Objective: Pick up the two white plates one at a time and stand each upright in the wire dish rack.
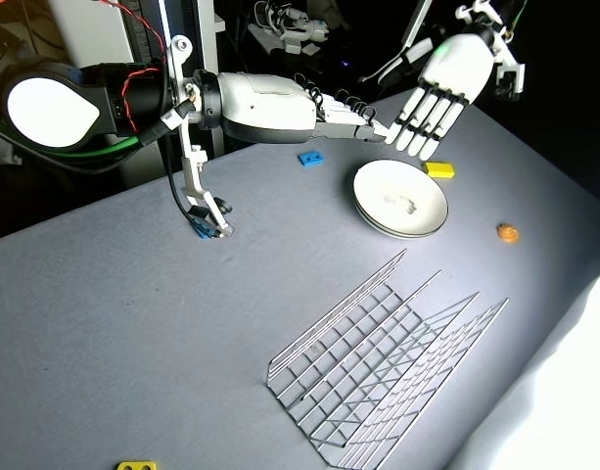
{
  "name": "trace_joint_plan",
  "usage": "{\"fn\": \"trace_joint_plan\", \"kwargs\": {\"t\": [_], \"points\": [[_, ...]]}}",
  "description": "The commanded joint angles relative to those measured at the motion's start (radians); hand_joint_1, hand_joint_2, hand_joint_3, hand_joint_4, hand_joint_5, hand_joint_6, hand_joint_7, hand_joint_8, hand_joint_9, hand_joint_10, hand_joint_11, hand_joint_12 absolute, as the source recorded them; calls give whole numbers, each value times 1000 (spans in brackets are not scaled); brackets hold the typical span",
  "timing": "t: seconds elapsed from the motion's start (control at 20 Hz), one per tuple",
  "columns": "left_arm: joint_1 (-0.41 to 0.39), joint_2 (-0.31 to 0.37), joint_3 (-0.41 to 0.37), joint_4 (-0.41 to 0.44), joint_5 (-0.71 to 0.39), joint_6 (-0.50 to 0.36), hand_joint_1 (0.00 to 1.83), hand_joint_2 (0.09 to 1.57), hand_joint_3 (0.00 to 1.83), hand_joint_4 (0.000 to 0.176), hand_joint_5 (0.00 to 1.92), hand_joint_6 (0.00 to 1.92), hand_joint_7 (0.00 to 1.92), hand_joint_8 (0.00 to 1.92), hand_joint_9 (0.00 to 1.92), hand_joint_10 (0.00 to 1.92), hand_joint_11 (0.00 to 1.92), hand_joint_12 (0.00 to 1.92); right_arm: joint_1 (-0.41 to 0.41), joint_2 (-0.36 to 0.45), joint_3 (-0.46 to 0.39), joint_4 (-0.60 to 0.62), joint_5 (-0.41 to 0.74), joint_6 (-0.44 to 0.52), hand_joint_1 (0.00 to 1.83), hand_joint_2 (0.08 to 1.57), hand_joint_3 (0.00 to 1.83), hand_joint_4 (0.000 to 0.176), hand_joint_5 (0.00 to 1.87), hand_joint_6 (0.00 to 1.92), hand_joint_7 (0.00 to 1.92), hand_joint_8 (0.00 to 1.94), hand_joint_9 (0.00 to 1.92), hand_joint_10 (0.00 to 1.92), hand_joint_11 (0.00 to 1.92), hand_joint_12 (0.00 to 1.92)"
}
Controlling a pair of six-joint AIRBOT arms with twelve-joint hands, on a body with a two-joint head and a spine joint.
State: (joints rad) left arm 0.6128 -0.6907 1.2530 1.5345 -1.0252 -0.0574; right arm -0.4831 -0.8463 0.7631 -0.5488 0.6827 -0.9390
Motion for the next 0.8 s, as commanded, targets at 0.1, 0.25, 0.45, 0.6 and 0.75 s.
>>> {"fn": "trace_joint_plan", "kwargs": {"t": [0.1, 0.25, 0.45, 0.6, 0.75], "points": [[51, -44, 62, -68, -24, 15, 0, 1028, 47, 0, 0, 0, 0, 0, 0, 0, 0, 0, 15, -8, 1, 56, 114, -37, 131, 1170, 0, 0, 143, 3, 116, 2, 94, 2, 0, 203], [64, -92, 119, -68, -18, 18, 0, 1028, 44, 0, 0, 0, 0, 0, 0, 0, 0, 0, 15, -9, 11, 57, 115, -37, 124, 1177, 2, 0, 113, 1, 87, 1, 64, 1, 0, 149], [66, -143, 176, -67, -9, 18, 0, 1030, 42, 0, 0, 0, 0, 0, 0, 0, 0, 0, 13, -13, 17, 57, 116, -37, 122, 1176, 0, 0, 122, 1, 96, 2, 70, 2, 0, 162], [74, -161, 203, -66, -3, 17, 0, 1028, 38, 0, 0, 0, 0, 0, 0, 0, 0, 0, 14, -13, 17, 57, 120, -37, 118, 1177, 0, 0, 129, 2, 103, 2, 77, 3, 0, 193], [83, -174, 225, -64, -3, 17, 0, 1034, 38, 0, 0, 0, 0, 0, 0, 0, 0, 0, 13, -16, 19, 57, 121, -56, 109, 1181, 1, 0, 104, 2, 84, 1, 53, 1, 0, 138]]}}
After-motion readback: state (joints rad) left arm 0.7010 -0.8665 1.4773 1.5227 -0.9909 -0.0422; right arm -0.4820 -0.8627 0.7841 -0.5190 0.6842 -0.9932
